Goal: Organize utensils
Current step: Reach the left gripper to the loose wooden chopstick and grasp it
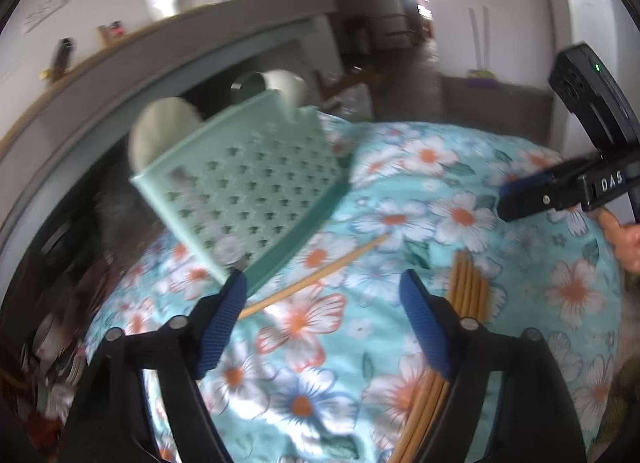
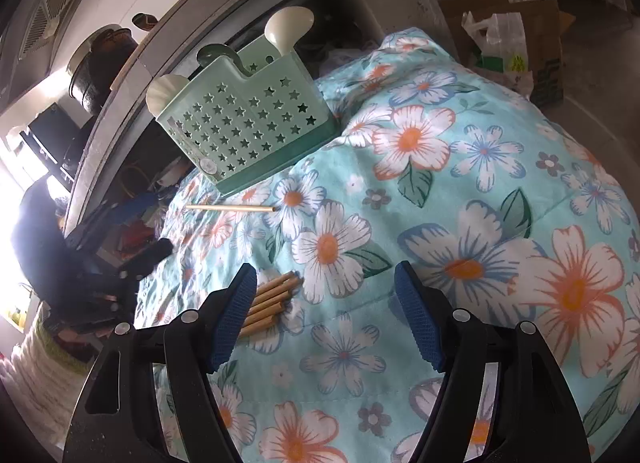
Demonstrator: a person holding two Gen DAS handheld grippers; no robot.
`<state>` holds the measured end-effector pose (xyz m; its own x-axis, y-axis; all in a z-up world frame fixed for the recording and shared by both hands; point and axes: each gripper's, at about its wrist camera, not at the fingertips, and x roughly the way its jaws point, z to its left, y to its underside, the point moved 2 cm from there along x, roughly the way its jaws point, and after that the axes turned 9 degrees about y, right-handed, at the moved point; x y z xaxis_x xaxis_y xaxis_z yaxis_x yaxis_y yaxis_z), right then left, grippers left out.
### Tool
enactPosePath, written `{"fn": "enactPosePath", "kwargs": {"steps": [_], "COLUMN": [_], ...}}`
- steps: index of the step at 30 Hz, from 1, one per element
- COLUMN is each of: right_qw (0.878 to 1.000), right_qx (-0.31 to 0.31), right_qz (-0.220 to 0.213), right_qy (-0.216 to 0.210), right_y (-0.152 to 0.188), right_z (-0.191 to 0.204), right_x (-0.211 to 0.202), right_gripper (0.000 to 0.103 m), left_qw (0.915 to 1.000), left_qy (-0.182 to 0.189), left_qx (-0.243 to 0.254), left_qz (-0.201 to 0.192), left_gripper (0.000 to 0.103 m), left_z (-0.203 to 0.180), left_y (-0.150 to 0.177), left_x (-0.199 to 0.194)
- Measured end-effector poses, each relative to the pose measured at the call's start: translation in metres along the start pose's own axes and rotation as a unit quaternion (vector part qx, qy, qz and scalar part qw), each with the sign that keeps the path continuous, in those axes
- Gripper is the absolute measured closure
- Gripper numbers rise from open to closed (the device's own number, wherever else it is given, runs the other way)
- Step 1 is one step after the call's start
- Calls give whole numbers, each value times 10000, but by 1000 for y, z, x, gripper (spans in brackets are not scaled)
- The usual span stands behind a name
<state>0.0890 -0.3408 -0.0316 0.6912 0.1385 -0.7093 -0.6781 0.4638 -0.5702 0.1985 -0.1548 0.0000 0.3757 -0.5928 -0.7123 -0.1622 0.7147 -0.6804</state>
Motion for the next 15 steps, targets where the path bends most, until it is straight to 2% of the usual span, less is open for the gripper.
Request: {"fn": "enactPosePath", "kwargs": {"steps": [2, 10, 15], "right_qw": [10000, 10000, 9999], "right_qx": [-5, -13, -30], "right_qz": [13, 65, 74], "right_qy": [12, 69, 91], "right_y": [0, -1, -1], "right_z": [-1, -1, -1], "right_x": [0, 2, 2], "right_gripper": [35, 35, 35], "left_qw": [9995, 9916, 9869], "left_qy": [212, 821, 1031], "left_qx": [186, 795, 888], "left_qz": [110, 610, 862], "left_gripper": [43, 58, 67], "left_z": [2, 8, 9], "left_y": [-6, -17, -15], "left_x": [14, 65, 93]}}
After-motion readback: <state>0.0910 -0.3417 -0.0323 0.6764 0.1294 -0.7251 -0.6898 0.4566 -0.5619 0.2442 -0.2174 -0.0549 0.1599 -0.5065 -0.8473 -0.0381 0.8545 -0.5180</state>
